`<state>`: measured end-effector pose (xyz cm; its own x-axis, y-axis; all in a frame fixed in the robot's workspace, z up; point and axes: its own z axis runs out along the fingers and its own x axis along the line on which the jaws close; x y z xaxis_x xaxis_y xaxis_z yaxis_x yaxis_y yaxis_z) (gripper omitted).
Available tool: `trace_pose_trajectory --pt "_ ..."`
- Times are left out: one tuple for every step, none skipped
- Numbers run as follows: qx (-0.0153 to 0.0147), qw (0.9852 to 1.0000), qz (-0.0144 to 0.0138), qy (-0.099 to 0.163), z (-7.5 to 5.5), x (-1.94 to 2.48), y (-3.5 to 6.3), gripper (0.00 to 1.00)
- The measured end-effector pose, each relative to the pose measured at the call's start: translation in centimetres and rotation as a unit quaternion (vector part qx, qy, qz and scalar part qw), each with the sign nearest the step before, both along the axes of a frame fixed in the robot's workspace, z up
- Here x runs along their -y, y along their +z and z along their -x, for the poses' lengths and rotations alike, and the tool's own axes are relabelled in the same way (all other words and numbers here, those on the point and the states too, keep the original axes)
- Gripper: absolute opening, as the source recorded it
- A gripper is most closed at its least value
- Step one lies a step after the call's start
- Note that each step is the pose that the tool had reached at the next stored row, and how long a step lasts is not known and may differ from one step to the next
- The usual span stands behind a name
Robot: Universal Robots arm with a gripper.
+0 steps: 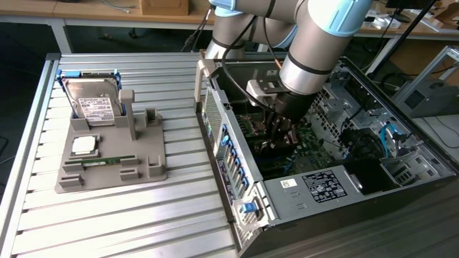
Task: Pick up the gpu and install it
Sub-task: 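Insert the gpu into the slot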
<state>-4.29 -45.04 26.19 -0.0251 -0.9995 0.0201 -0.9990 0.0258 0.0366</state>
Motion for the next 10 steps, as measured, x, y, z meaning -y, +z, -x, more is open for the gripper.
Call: trace_pose_trajectory --pt "0.0000 1.0000 0.0000 0.000 0.00 0.00 -0.02 0.27" --pt "0.0000 1.0000 0.0000 0.000 0.00 0.00 -0.04 0.27" --pt "0.0000 1.0000 -0.0001 0.000 0.00 0.00 -0.07 0.27" --pt "0.0002 1.0000 -0.0005 0.000 0.00 -0.01 -0.15 0.27" --pt "0.0001 1.0000 -0.0003 0.000 0.00 -0.01 -0.14 0.27" --pt "0.0001 1.0000 -0.0002 0.000 0.00 0.00 -0.14 0.27" --pt "0.0001 1.0000 -0.0001 0.000 0.00 0.00 -0.13 0.27" --pt "0.0001 1.0000 -0.0002 0.000 0.00 0.00 -0.13 0.27" --pt "0.0001 1.0000 -0.0002 0.000 0.00 0.00 -0.13 0.27" --pt "0.0001 1.0000 -0.0001 0.000 0.00 0.00 -0.13 0.27"
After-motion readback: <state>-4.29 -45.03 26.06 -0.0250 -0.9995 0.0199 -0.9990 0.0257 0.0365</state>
